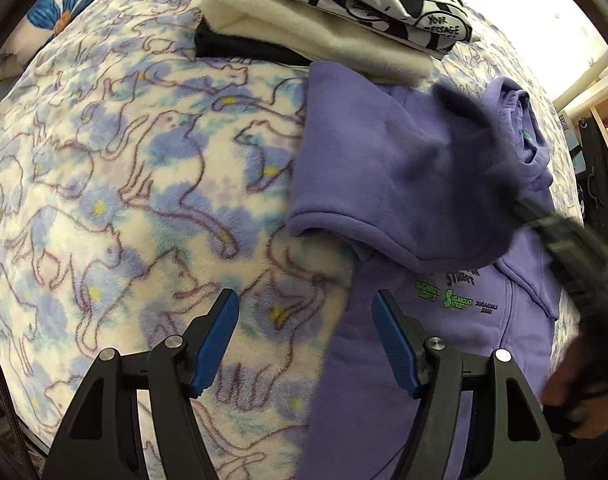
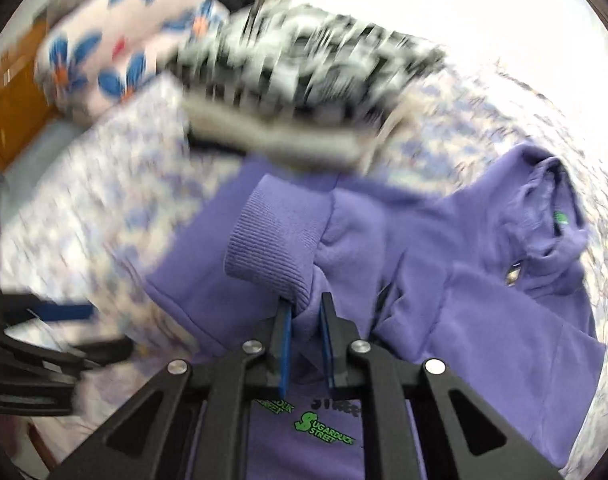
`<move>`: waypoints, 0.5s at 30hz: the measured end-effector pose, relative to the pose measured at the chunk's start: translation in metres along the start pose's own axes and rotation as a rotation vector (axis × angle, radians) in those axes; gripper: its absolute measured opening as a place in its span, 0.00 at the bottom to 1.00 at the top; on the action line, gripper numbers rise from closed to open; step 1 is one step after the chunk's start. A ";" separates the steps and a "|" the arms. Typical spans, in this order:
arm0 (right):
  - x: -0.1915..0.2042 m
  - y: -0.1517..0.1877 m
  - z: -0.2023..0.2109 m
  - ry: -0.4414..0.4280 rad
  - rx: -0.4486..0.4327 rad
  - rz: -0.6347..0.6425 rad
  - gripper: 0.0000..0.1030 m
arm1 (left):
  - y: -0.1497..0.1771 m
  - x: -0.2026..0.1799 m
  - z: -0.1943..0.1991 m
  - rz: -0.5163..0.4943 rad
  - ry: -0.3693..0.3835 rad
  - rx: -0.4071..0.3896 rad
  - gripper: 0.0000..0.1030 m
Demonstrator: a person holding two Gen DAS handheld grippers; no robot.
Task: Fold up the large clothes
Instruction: 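Grasp the folded sleeve cuff with the right tool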
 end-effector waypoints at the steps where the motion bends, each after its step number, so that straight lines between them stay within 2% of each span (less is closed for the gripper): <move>1: -0.008 -0.004 0.014 -0.009 -0.028 -0.037 0.11 | -0.001 -0.003 0.000 -0.004 0.002 -0.001 0.66; 4: -0.048 -0.008 0.057 -0.002 -0.106 -0.180 0.11 | -0.003 -0.011 -0.001 -0.014 0.011 -0.002 0.66; 6: -0.081 -0.002 0.081 0.040 -0.139 -0.276 0.11 | -0.004 -0.019 -0.002 -0.024 0.019 -0.003 0.66; 9: -0.131 0.020 0.100 0.171 -0.152 -0.394 0.12 | -0.005 -0.031 -0.005 -0.051 0.027 -0.001 0.66; 10: -0.149 0.032 0.101 0.228 -0.130 -0.430 0.15 | -0.005 -0.036 -0.007 -0.064 0.029 0.001 0.66; 12: -0.172 0.052 0.093 0.262 -0.053 -0.487 0.19 | -0.006 -0.043 -0.009 -0.079 0.030 0.004 0.66; 13: -0.185 0.066 0.084 0.260 0.018 -0.528 0.29 | -0.007 -0.048 -0.012 -0.089 0.031 0.005 0.66; 15: -0.199 0.088 0.073 0.225 0.101 -0.601 0.39 | -0.009 -0.055 -0.015 -0.102 0.031 0.008 0.66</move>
Point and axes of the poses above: each gripper's, at about its wrist camera, not at the fingertips, and z roughly against the way its jaws point, x to its left, y to its underside, the point moved 2 cm from there along -z, roughly the way its jaws point, and after that the axes turned 1 degree about y, right-handed, at the moved point
